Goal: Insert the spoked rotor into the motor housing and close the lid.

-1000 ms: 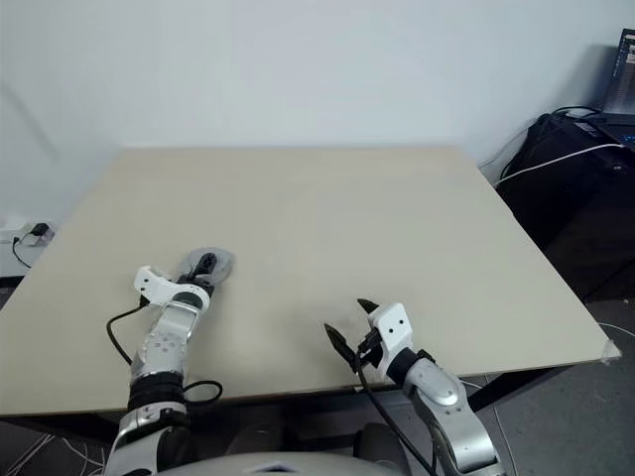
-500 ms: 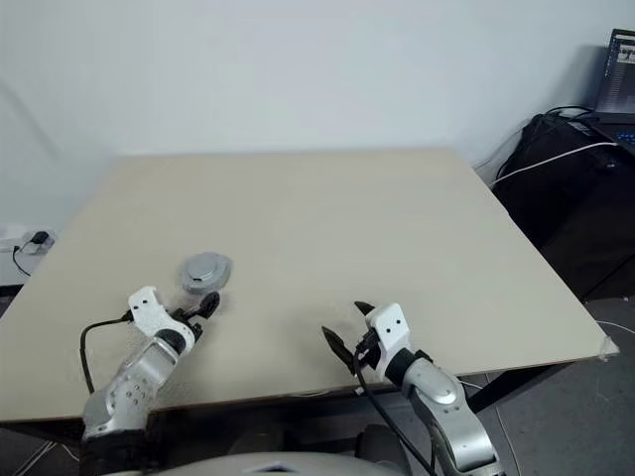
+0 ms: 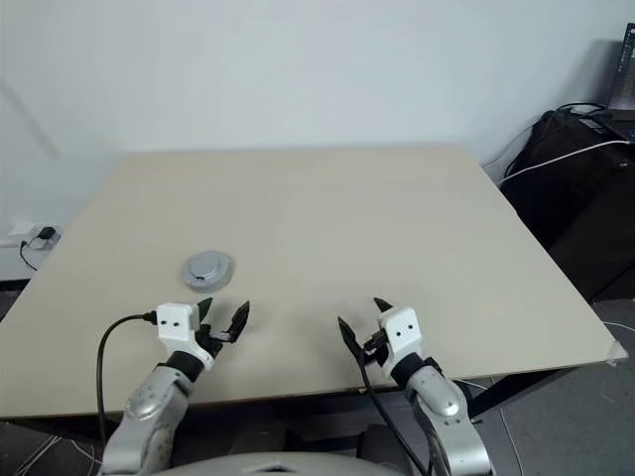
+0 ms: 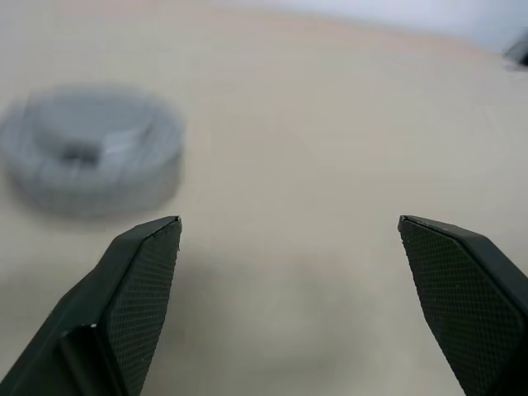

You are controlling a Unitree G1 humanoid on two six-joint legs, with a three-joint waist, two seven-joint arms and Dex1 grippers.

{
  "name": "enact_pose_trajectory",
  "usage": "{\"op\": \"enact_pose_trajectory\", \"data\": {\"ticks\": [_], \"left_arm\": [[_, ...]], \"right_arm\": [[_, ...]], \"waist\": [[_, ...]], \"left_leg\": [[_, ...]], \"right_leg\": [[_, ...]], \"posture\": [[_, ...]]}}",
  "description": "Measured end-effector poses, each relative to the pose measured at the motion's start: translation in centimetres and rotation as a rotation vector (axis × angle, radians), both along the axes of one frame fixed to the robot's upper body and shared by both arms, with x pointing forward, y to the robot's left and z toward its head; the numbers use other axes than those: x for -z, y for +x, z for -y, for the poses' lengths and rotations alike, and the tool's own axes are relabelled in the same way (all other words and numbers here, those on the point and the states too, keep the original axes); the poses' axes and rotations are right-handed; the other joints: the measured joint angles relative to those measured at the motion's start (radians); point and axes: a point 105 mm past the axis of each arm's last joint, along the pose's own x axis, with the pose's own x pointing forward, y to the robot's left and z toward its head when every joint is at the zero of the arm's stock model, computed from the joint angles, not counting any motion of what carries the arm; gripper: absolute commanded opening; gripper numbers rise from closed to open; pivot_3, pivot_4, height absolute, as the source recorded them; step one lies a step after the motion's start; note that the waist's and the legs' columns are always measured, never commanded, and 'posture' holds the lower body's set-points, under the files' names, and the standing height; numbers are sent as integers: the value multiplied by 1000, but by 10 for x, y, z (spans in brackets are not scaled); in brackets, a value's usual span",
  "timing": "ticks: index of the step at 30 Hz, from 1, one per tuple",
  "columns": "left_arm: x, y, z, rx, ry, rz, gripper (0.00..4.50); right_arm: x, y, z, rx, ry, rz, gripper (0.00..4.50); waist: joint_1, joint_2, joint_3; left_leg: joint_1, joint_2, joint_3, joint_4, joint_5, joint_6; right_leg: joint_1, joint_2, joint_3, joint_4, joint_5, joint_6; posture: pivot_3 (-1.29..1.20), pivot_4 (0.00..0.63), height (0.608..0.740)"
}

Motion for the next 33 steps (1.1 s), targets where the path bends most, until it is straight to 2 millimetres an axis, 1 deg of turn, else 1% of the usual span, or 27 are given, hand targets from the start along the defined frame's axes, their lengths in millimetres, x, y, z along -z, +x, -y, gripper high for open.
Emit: {"op": "enact_pose_trajectory", "data": {"ticks": [5,7,11,14,21,33], "left_arm": [[-8,-7,20,23,30,96,4477],[-8,-11,24,39,53,118,4477],[-8,-14,23,23,111,151,4477],[-11,-13,20,-32,139,181,4477],[-12,-14,25,-62,164,196,4477],[-7,-17,28,-75,170,180,4477]], "right_arm": [[-10,0,17,160,-71,112,4500],[-12,-2,24,199,-102,144,4500],[-7,-12,35,237,-139,139,4500],[-3,-16,40,261,-148,119,4500],[-4,-13,40,294,-136,115,4500],[-7,-8,39,282,-136,131,4500]], "waist": [[1,1,1],[1,2,1],[0,3,2],[0,3,2],[0,3,2],[0,3,2]], "left_leg": [[0,0,0,0,0,0],[0,0,0,0,0,1],[0,1,0,0,0,1],[0,1,0,0,0,1],[0,1,0,1,-1,1],[0,1,0,1,-1,2]], "right_leg": [[0,0,0,0,-2,3],[0,0,0,0,-2,4],[0,0,0,0,-3,5],[0,0,0,0,-3,5],[0,-3,-4,0,-3,5],[0,-3,-6,0,-3,5]], "posture": [[0,0,740],[0,0,740],[0,0,740],[0,0,740],[0,0,740],[0,0,740]]}}
